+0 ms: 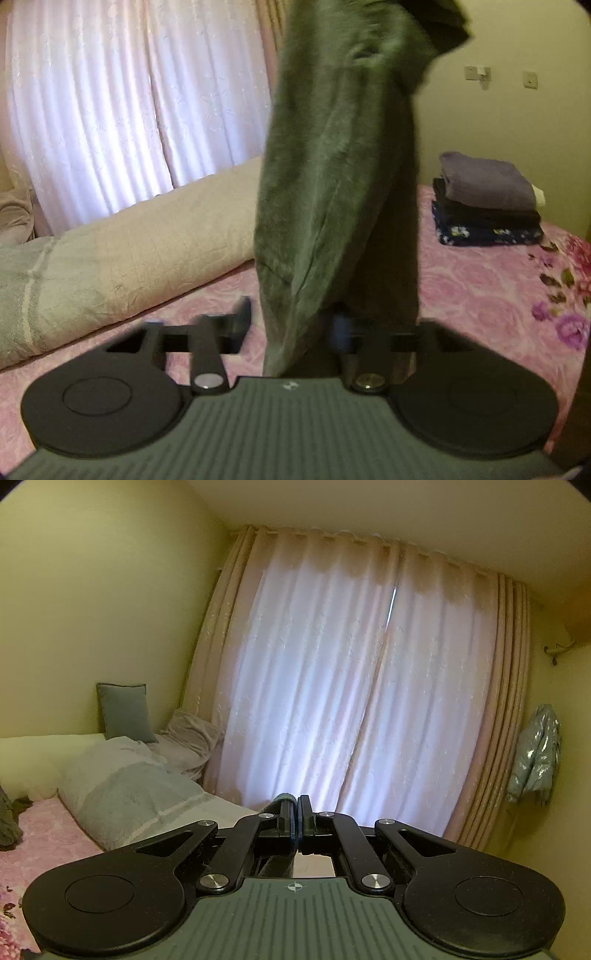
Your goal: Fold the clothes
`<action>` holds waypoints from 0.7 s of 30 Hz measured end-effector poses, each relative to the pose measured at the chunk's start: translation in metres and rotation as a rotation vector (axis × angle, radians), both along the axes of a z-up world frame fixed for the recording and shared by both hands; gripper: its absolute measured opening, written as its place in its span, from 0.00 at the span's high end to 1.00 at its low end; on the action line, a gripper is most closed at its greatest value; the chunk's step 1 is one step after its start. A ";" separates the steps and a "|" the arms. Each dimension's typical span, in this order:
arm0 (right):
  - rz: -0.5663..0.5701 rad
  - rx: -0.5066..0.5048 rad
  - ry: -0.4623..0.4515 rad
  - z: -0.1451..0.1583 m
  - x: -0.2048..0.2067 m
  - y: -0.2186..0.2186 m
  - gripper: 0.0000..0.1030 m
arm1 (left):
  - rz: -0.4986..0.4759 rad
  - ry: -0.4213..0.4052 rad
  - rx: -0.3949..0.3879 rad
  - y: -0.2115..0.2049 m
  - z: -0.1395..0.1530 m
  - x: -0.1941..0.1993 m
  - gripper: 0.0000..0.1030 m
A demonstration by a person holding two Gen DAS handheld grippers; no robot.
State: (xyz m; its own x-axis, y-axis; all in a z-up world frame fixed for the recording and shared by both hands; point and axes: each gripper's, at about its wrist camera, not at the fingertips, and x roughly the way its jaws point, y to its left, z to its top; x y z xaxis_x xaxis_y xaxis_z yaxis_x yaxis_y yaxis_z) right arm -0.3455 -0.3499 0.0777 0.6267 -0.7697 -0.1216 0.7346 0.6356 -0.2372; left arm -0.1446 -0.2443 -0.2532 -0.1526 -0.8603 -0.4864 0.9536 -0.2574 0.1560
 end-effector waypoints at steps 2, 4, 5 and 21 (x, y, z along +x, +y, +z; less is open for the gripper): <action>-0.021 -0.005 -0.003 -0.003 -0.005 -0.003 1.00 | 0.026 0.010 -0.024 0.003 0.016 0.021 0.97; -0.056 0.004 -0.020 -0.007 -0.015 -0.012 1.00 | 0.088 0.047 -0.063 0.010 0.041 0.052 0.97; -0.076 0.011 -0.028 -0.010 -0.020 -0.017 1.00 | 0.126 0.068 -0.089 0.015 0.057 0.069 0.98; 0.020 0.001 -0.161 -0.011 -0.060 -0.008 1.00 | 0.349 0.120 -0.420 0.138 0.253 0.155 0.98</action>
State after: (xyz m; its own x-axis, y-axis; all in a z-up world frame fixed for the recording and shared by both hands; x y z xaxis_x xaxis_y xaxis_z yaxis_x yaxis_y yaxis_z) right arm -0.4051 -0.3578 0.0666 0.6535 -0.7567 -0.0190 0.7502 0.6508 -0.1168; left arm 0.0100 -0.1062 -0.0005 0.1428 -0.9859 -0.0872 0.9885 0.1377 0.0617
